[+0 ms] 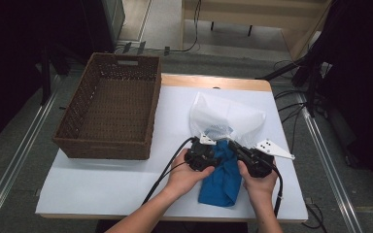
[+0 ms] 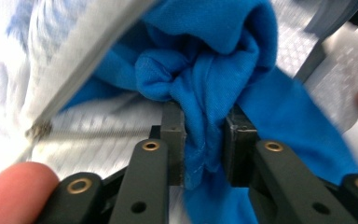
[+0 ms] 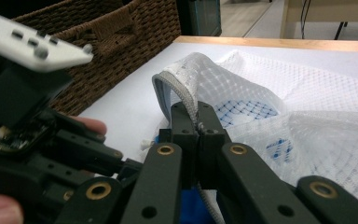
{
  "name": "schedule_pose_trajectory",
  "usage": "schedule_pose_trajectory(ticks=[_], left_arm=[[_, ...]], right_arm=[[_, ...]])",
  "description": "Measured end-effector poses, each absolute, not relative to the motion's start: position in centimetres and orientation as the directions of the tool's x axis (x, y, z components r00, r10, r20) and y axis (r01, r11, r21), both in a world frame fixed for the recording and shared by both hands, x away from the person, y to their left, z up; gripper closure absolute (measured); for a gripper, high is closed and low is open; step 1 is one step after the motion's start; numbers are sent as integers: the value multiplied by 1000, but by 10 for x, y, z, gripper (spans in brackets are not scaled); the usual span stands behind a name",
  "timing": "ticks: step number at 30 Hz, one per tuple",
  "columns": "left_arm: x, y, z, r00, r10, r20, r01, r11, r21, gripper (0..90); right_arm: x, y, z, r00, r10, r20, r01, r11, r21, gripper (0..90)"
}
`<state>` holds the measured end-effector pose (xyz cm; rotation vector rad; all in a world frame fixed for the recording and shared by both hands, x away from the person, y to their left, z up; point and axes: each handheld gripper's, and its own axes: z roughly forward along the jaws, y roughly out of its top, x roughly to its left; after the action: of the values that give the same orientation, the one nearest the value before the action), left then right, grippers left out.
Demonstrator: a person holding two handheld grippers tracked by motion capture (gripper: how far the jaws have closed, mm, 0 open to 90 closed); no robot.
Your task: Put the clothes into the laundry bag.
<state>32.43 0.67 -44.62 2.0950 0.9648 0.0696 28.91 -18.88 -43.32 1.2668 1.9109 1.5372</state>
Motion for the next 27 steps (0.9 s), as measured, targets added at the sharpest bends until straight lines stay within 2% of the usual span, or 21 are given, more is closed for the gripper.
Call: schedule_pose_trajectory(ticks=[5, 8, 11, 12, 15, 17, 20, 23, 24, 27], left_arm=[[330, 2, -434, 699, 664, -265, 590, -326, 738, 774], [338, 3, -431, 661, 701, -268, 585, -257, 769, 778], [338, 6, -426, 640, 745, -186, 476, -194, 858, 778], [339, 4, -428, 628, 760, -169, 467, -194, 863, 777], [355, -2, -450, 602, 772, -206, 587, -253, 769, 764], [358, 0, -462, 604, 767, -218, 621, -280, 732, 704], [348, 8, -457, 629, 741, -234, 585, -254, 770, 526], [333, 12, -441, 648, 737, -193, 550, -277, 788, 340], [327, 14, -437, 653, 732, -191, 544, -278, 791, 300], [307, 12, -430, 696, 690, -200, 534, -310, 787, 269]], right_arm=[[286, -189, -428, -522, 818, 241, 392, -21, 920, 896], [285, -190, -426, -525, 815, 244, 384, -29, 923, 896], [284, -189, -424, -530, 812, 244, 378, -32, 925, 897], [284, -189, -423, -529, 811, 248, 377, -37, 925, 896], [285, -190, -424, -530, 811, 248, 378, -36, 925, 896], [286, -191, -427, -527, 812, 250, 386, -33, 922, 897], [287, -194, -430, -520, 815, 255, 395, -36, 918, 896], [289, -198, -430, -509, 819, 266, 400, -49, 915, 896], [289, -199, -431, -505, 820, 269, 401, -53, 914, 896], [290, -199, -432, -502, 821, 271, 405, -54, 913, 896]])
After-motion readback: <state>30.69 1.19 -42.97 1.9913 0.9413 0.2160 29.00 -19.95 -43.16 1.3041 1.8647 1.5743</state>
